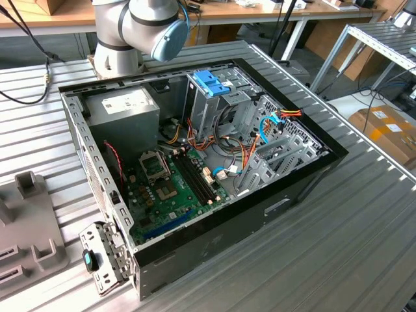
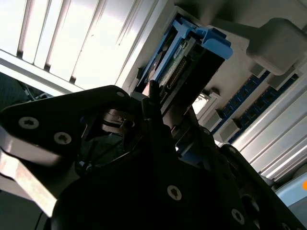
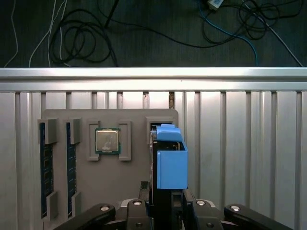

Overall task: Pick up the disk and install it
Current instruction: 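Pick up the disk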

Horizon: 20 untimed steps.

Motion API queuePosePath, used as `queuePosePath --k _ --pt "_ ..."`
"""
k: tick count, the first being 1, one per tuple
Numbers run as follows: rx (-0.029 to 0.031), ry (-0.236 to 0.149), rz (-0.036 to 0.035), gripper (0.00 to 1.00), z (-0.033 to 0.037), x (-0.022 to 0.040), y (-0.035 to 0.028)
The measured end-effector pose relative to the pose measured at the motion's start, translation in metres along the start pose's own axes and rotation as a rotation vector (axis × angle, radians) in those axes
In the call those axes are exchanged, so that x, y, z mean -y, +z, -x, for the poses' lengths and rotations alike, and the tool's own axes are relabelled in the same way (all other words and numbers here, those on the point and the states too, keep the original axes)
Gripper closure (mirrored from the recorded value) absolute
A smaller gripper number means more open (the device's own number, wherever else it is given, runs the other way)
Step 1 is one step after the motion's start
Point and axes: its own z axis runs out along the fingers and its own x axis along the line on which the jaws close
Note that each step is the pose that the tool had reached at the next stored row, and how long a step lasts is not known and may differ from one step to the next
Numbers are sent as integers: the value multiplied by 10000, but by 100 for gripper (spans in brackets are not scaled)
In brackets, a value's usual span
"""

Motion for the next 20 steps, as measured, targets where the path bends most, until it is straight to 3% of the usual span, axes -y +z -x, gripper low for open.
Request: queuePosePath --k 13,15,20 --pt "-3 0 7 65 -1 0 -35" --pt "-1 0 2 65 -2 1 -78" --pt "-1 0 1 65 -6 4 -270"
